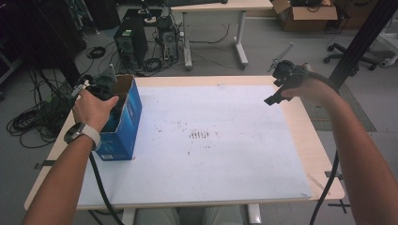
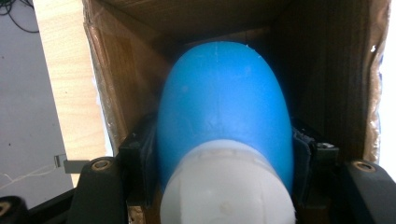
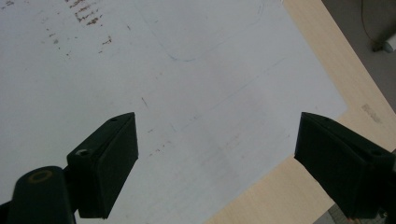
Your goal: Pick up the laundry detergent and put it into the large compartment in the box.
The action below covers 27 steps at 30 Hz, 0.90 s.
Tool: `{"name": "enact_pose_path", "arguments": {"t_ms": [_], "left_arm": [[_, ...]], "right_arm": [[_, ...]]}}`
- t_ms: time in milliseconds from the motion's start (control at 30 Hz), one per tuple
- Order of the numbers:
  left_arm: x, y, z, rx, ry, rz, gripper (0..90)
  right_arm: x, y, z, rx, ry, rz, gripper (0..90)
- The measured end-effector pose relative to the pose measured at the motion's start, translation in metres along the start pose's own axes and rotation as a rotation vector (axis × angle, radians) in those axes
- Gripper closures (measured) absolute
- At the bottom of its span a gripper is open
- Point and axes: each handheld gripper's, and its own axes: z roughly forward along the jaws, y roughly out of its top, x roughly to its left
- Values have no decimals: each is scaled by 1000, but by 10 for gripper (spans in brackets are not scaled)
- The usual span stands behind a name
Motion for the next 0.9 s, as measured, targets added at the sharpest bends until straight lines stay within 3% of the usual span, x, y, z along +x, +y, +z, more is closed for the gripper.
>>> {"name": "enact_pose_path", "arguments": {"t_ms": [700, 900], "left_arm": [[2, 3, 1, 5, -23, -11, 336], [2, 1, -2, -3, -13, -17, 308]], "right_arm": [[0, -1, 0, -1, 2, -2, 134], [1, 0, -1, -5, 3, -4, 134]]}}
